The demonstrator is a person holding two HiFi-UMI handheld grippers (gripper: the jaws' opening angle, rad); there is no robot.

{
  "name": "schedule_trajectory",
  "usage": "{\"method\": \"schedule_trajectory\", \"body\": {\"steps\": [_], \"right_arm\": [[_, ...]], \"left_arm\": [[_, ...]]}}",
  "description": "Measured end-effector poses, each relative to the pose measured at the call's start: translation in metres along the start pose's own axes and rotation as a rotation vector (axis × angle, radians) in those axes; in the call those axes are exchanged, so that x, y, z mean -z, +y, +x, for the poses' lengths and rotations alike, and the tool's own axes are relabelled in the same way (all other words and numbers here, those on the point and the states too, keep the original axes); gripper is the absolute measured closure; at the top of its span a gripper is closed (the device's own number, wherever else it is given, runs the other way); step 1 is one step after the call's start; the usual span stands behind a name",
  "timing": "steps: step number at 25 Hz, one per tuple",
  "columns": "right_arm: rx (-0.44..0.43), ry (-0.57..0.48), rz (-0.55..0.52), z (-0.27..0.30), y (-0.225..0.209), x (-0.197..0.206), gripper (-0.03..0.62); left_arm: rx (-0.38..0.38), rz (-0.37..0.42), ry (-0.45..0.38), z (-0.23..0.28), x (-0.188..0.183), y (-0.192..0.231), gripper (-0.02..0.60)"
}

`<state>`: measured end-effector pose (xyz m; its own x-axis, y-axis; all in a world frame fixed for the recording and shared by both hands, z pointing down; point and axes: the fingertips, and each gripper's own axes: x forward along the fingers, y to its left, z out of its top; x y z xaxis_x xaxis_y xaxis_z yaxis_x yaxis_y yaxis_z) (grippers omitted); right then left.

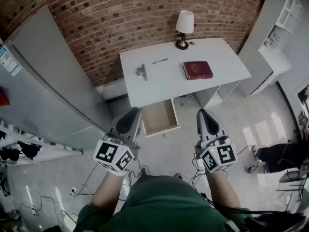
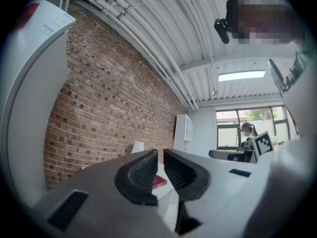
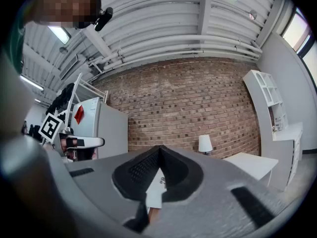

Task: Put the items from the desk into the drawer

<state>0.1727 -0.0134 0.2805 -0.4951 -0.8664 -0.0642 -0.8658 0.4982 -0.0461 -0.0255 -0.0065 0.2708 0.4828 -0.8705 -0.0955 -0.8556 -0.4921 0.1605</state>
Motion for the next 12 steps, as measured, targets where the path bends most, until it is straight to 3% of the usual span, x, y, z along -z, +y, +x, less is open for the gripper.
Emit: {"method": "schedule_trajectory", "body": {"steps": [7,12], "right_arm": [[0.016,-0.002,-0.012,0.015,0.026,-0.004,0.591],[0.032,-0.097,0.020,0.027,0.046,-0.017,0.591]], "left_arm": [[0.015,0.008,-0.029,-0.016,-0.008,0.032,0.546],[0.037,0.003,-0.058,-0.023,-0.015,0.062,0.546]]}}
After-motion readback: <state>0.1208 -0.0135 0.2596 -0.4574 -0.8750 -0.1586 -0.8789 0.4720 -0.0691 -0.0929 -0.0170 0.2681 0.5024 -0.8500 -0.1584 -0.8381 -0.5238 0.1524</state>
